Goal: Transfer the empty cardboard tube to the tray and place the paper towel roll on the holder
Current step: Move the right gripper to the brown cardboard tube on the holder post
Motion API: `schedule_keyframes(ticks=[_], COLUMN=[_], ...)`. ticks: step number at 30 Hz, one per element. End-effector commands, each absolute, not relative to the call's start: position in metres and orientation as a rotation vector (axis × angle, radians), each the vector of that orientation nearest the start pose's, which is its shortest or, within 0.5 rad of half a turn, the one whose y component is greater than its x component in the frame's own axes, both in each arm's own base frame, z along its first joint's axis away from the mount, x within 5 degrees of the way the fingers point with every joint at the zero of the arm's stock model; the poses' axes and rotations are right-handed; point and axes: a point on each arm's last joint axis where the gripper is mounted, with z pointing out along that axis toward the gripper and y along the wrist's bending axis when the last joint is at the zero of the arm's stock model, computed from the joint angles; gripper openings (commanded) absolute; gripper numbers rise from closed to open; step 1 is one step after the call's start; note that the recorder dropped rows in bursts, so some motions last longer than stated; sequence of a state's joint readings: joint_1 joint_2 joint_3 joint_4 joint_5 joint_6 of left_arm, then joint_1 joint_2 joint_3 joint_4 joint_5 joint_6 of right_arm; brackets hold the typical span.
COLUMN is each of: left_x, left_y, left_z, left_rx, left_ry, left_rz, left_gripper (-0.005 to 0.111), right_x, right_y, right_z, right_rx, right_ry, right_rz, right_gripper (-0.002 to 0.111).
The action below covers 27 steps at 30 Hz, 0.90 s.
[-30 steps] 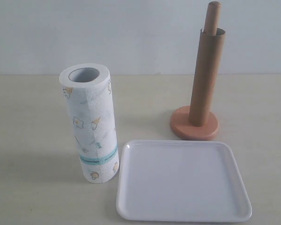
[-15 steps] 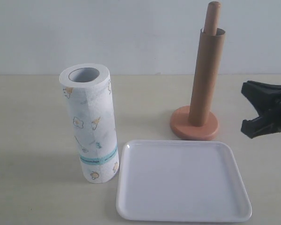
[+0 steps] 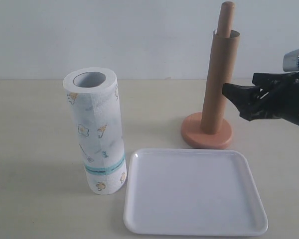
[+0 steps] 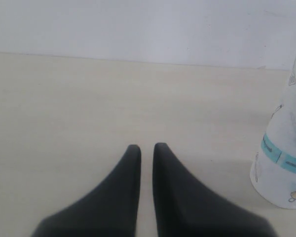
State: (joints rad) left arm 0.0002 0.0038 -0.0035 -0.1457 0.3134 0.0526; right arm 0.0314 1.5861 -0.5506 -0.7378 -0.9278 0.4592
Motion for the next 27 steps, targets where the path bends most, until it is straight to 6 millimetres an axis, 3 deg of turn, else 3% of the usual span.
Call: schedule_keyframes(ticks=[1, 11, 19, 27], left_x=[0.054, 0.054, 0.054, 0.054], left_y=[-0.004, -0.004, -0.004, -0.004], left_z=[0.185, 0.185, 0.185, 0.185], left_rx=[-0.056, -0.056, -0.056, -0.056], left_ry=[1.795, 1.795, 1.795, 1.795], left_rz=[-0.104, -0.104, -0.104, -0.104], left_gripper=[0.009, 0.009, 0.009, 0.009], right_x=[0.289, 0.312, 0.327, 0.345], right_y=[0.058, 0.084, 0.082, 0.081], right_z=[0.207, 0.219, 0.233, 0.224], right_rx=[-0.454, -0.522, -0.45, -0.382], right_ry=[1.67, 1.699, 1.678, 1.706], right_rz=[0.502, 0.453, 0.424, 0.423], right_gripper=[0.074, 0.074, 0.074, 0.074])
